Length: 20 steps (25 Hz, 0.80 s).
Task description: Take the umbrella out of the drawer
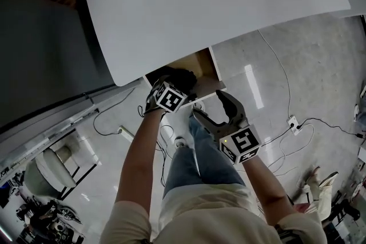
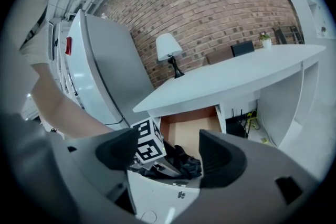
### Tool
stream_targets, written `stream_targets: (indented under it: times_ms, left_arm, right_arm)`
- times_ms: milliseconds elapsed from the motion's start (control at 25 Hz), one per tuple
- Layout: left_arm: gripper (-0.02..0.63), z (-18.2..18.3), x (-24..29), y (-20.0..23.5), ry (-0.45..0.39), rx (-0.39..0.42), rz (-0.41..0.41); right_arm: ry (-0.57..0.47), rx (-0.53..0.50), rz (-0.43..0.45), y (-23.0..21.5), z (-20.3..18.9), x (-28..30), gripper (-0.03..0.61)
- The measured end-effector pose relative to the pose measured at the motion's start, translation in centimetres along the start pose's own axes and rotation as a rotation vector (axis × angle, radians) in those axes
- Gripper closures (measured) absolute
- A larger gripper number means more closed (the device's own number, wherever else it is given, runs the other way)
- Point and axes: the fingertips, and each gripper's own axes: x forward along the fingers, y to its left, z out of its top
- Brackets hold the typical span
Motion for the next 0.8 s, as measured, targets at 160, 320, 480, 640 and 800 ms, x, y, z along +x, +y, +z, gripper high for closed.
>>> stream_targets:
  times_ms: [160,320,480,640,800]
  left_arm:
    - [0.187,-1.8,2.4,0.7,0.151,0.025,-0.037]
    - [0.176,-3.1,3.6,0.6,0.293,0.061,-0.068]
    - [0.178,-3.1,5.2,1.0,0.323,0.008,-0.078]
    - [0.245,-3.1,5.7,0.8,0.326,-0.054,-0.122]
    - [0.314,-3.0,5.8,0.4,0.299,-0.082,-0.131]
  right_arm:
    - [0.007,0.026,-0.002,-1.0,-0.7,0.4,0.212]
    - [0.017,0.051,-0.017,-2.1,-1.4,0.4,0.241]
    - [0.021,0.087,-0.025,-3.0,-1.8,0.0,0.253]
    - [0.001,0.088,-0.037,-3.9,-1.4,0.2,0.253]
    - [-0.008,0.098,-0.046,-4.1,-1.4,0.3,0.258]
